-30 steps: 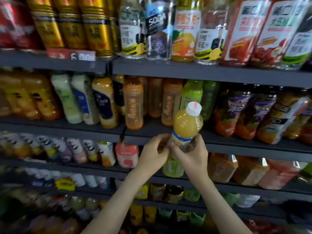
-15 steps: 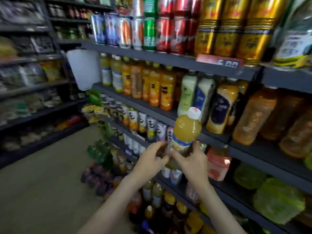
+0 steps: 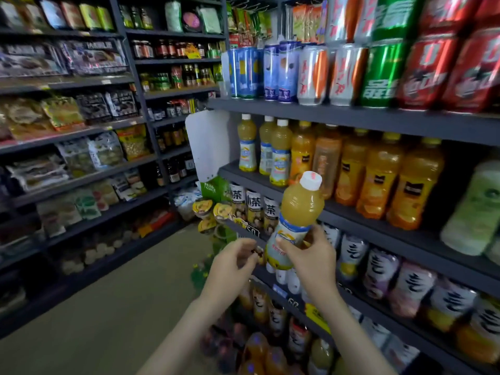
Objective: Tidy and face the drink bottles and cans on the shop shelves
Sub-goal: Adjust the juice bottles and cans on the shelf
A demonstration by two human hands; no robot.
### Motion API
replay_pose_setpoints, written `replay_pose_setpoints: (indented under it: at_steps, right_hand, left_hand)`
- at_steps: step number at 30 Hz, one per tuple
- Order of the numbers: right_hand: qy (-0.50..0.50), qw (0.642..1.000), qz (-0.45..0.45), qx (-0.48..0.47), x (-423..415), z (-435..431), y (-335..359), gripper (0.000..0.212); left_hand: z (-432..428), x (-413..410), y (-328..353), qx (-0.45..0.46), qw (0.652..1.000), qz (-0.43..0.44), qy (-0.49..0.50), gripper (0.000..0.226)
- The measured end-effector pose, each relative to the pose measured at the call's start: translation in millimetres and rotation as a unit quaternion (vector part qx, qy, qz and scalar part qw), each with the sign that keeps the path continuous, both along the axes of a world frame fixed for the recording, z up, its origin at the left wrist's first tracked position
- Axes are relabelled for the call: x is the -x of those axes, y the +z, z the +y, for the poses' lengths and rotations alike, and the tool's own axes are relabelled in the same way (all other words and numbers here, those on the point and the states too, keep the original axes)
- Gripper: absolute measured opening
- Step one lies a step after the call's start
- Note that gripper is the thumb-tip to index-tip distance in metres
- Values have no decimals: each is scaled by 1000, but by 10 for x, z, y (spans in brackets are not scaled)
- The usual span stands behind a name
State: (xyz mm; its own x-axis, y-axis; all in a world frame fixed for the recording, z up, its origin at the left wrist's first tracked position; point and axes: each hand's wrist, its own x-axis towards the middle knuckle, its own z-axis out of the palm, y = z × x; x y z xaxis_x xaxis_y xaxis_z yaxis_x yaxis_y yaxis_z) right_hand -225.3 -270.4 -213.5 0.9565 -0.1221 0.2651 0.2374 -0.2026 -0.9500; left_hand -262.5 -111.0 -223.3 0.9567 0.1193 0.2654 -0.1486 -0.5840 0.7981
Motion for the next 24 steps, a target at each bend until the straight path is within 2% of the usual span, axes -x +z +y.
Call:
replay_pose_setpoints:
  at_steps: [9, 17, 20, 24]
  right_hand:
    - [10, 1000, -13, 18, -1378, 1000, 4, 42]
    - [13, 1000, -7, 3, -2263, 1700, 29, 42]
    - [-23, 1000, -9, -2, -2381, 1743, 28, 41]
    - [-118, 993, -30, -7, -2353, 1685, 26, 40]
  left_hand:
    - [850, -1327, -32, 24, 999, -46, 12, 29]
    - [1410, -2368, 82, -2, 996, -85, -29, 27]
    - [1477, -2660, 114, -5, 993, -101, -52, 20]
    - [1339, -2954, 207, -3, 988, -129, -90, 15]
